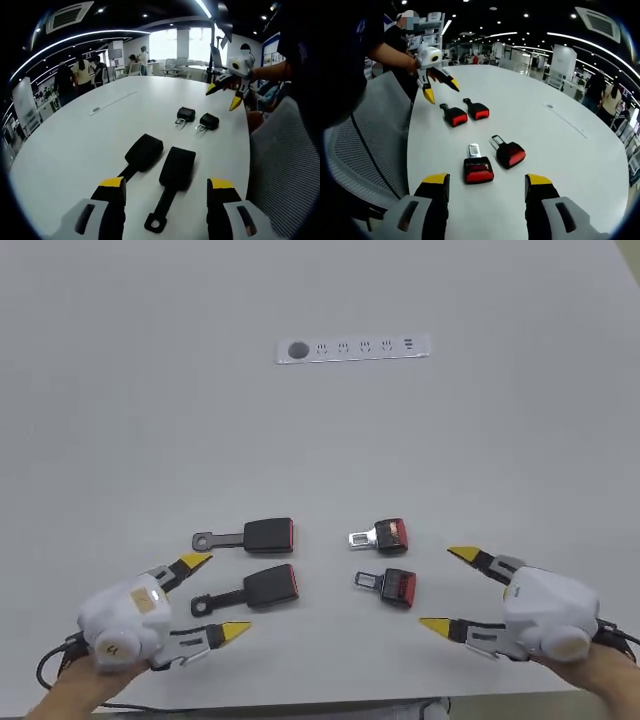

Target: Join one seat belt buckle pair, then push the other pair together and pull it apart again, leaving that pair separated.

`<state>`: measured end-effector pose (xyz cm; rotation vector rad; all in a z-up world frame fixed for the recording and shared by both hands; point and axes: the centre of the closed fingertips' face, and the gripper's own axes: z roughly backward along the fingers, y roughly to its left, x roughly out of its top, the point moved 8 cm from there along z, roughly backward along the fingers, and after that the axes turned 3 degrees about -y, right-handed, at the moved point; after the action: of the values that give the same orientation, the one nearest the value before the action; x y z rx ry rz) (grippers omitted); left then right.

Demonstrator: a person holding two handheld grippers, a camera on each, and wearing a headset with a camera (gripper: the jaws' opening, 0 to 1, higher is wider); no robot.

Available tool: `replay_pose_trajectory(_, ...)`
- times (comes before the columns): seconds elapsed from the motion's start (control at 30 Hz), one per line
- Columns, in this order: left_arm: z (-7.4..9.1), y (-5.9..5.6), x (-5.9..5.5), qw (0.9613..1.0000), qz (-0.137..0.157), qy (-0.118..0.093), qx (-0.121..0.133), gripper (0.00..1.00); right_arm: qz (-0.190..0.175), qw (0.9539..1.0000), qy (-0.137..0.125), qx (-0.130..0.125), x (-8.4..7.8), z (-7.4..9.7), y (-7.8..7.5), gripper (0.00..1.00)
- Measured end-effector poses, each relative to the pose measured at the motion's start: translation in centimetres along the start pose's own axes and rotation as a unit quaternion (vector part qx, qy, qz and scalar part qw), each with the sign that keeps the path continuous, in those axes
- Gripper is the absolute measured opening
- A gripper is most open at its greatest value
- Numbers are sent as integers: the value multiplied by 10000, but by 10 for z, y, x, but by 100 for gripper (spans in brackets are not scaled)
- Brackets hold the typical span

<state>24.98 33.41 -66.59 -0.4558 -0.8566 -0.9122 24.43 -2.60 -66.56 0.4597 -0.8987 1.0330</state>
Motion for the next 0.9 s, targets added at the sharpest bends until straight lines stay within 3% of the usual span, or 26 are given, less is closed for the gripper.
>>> replay_pose_trajectory(0.23,-14,0,-5,9987,-266,295,-328,54,178,9995,182,165,-4,-9,1,48)
replay_pose_trajectory(0.4,-21,0,-6,9970,-383,459,-489,52,203,9990,281,293,-6,-17,1,41)
replay_pose_trajectory(0.67,-33,0,-4,9946,-441,618,-710,45,316,9970,422,561,-6,-32,4,38)
replay_pose_trajectory(0.9,-42,0,-9,9910,-603,796,-893,39,404,9955,517,680,-7,-40,5,37)
